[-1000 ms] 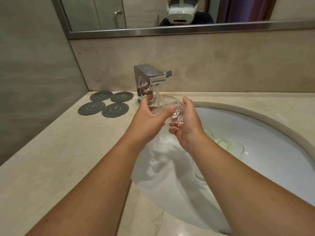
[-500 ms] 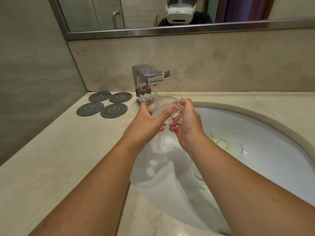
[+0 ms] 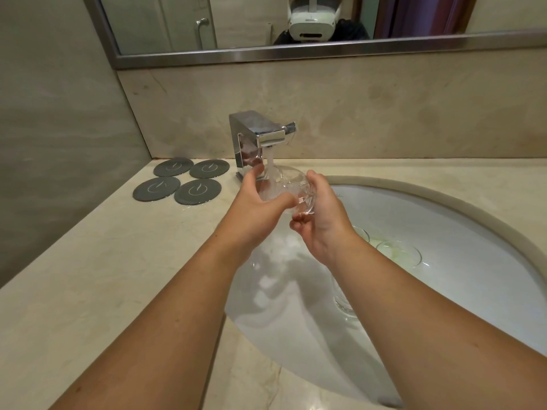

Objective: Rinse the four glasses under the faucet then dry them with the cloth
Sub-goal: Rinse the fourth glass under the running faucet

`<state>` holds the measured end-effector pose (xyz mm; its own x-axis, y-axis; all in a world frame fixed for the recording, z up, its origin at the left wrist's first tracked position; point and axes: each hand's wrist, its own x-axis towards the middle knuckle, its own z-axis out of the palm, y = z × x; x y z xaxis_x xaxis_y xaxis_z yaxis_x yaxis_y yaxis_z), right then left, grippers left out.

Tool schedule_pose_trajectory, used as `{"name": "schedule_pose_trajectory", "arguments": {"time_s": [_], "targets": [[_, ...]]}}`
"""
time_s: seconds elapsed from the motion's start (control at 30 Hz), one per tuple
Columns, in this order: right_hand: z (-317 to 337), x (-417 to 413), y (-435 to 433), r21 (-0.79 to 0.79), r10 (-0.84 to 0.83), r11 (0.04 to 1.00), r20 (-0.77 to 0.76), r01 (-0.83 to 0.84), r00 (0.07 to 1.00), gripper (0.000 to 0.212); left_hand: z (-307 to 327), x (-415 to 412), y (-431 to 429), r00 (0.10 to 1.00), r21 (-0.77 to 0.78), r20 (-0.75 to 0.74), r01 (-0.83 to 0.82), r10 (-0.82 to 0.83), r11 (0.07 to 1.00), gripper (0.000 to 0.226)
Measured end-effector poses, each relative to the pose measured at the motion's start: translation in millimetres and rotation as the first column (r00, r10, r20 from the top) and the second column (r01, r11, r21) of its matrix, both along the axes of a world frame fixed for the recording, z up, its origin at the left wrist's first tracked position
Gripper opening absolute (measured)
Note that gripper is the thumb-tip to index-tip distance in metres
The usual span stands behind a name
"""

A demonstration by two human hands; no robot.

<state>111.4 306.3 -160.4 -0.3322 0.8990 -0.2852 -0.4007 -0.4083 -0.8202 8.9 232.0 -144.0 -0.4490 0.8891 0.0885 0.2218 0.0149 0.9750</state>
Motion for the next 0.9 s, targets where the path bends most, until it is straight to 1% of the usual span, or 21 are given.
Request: {"name": "schedule_pose_trajectory", "arguments": {"time_s": [0.1,0.2,0.3,0.37,0.43,0.53,0.57,0.7,0.83,0.9], "targets": [[2.5,0.7,0.1,0.009,-0.023,1.0,-0.018,0.023,1.0,0.026,0.9,1.3,-2.0,0.999,-0.018,0.021,0.025,-0.025,1.0,0.122],[1.4,-1.2,0.3,0.012,-0.022,1.0,-0.011,0.023,1.0,0.022,0.8,1.2,-4.0,0.998,-0.011,-0.065,-0.02,0.019,1.0,0.127],[-2.1,-3.5,0.8,0.02,0.003,1.0,-0.011,-0.003,1.0,0.026,0.4,0.2,-3.9,0.989,0.015,-0.131,-0.067,0.069,0.998,0.124],[-1.8,-3.5,0.2,0.034,0.019,0.999,-0.002,-0.019,1.0,0.028,1.7,-0.3,-3.4,0.989,0.036,-0.113,-0.089,0.093,0.995,0.121],[-1.7,-2.4,0.4,0.046,0.026,0.999,0.033,-0.027,0.999,0.033,2.8,-0.4,-1.7,0.993,0.055,-0.069,-0.091,0.094,0.994,0.118],[-1.9,-1.1,0.9,-0.016,0.017,1.0,0.05,-0.017,0.999,0.05,2.1,0.2,-1.4,0.997,0.061,-0.038,-0.065,0.068,0.996,0.111],[-1.9,-0.9,1.0,-0.036,0.012,0.999,0.041,-0.01,0.999,0.049,1.3,-0.5,-0.9,0.998,0.059,-0.033,-0.052,0.054,0.997,0.109],[3.1,0.9,-3.2,-0.035,-0.026,0.999,0.01,0.026,1.0,0.027,-0.4,-1.3,0.1,1.0,0.032,-0.017,0.014,-0.014,0.999,0.114],[3.5,0.5,-2.3,0.019,-0.077,0.997,0.036,0.076,0.996,0.023,-0.3,0.7,-2.4,0.999,0.005,-0.032,0.028,-0.027,1.0,0.122],[3.4,-0.3,-2.4,0.053,-0.087,0.995,0.061,0.084,0.994,0.022,0.6,1.1,-4.8,0.997,-0.013,-0.075,0.011,-0.012,1.0,0.12]]}}
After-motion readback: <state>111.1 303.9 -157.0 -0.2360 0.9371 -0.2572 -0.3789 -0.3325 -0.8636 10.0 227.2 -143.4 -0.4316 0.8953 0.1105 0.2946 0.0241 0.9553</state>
